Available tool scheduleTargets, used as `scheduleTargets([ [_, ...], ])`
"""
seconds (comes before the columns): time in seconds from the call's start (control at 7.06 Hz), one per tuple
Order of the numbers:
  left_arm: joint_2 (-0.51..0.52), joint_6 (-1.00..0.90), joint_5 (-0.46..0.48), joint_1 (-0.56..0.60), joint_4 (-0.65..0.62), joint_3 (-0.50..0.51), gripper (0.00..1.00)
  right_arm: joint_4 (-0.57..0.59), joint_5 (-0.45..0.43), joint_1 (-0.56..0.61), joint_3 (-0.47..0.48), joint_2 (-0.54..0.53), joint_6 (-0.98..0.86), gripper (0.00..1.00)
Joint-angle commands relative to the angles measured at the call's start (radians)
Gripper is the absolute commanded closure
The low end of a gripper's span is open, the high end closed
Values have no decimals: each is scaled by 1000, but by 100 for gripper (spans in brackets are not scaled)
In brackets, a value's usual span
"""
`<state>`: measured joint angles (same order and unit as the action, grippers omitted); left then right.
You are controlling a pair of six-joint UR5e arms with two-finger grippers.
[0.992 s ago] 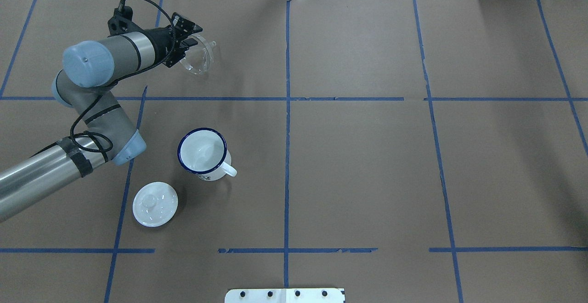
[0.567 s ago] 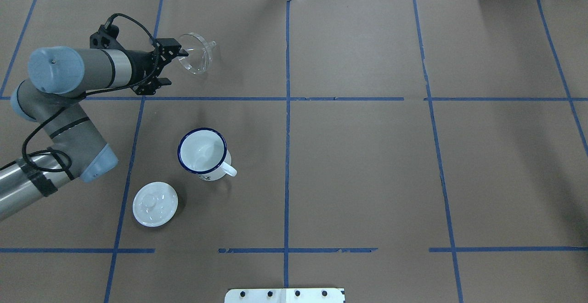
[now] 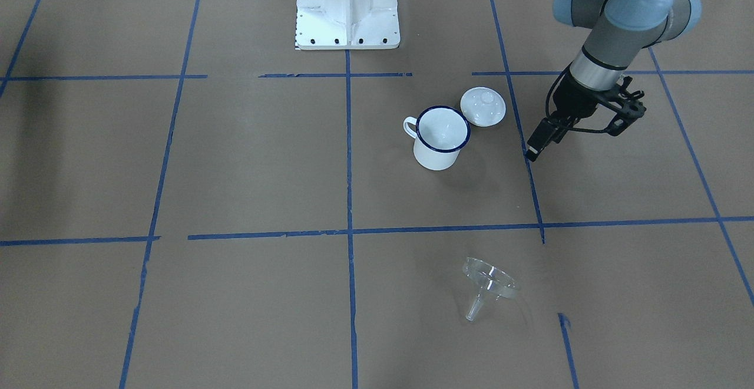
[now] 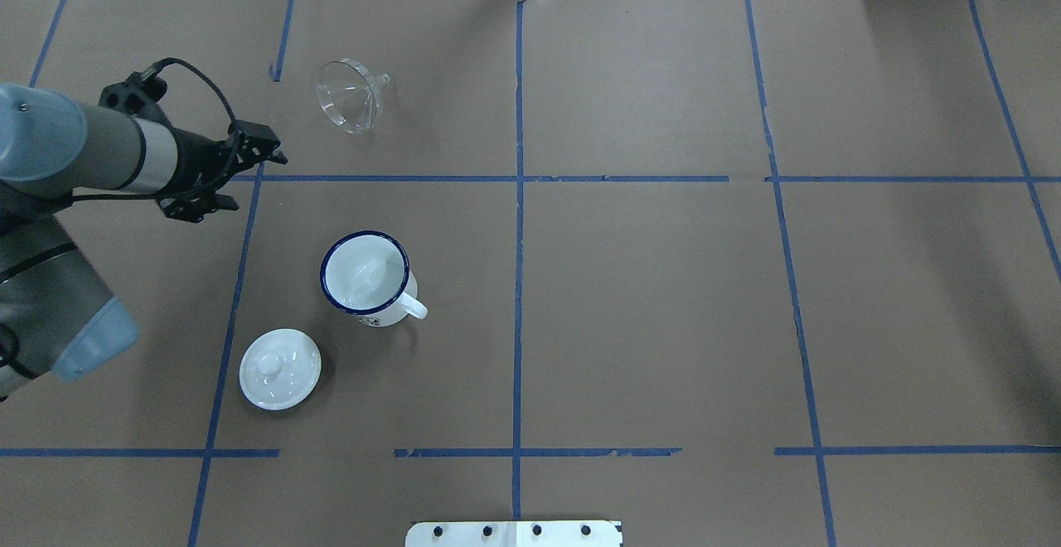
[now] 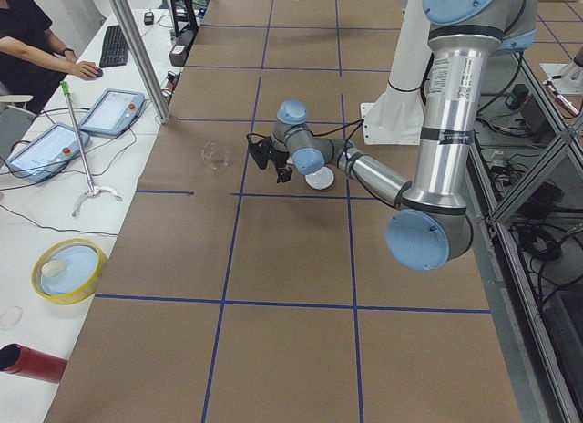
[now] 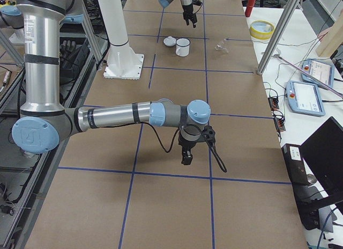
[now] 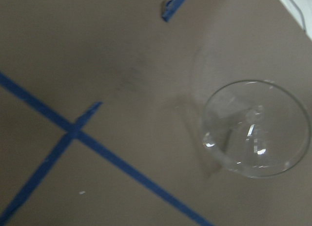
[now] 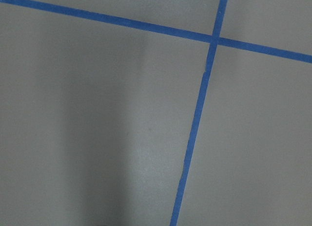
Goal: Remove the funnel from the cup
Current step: 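Move the left gripper down to the white lid and grasp it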
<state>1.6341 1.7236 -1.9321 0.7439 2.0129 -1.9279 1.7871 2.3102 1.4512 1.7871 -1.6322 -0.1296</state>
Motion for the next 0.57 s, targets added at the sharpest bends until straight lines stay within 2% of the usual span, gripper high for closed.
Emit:
scheduleTargets([
  [0.0,-24,10,-1,-113,-187,-94,1,0,0,0,0,0,-1,0],
  [0.28,-10,98,5,-228,-201,-94,2,0,0,0,0,0,1,0],
  [0.43,12,105,5,-232,-213,-89,2,0,0,0,0,0,1,0],
])
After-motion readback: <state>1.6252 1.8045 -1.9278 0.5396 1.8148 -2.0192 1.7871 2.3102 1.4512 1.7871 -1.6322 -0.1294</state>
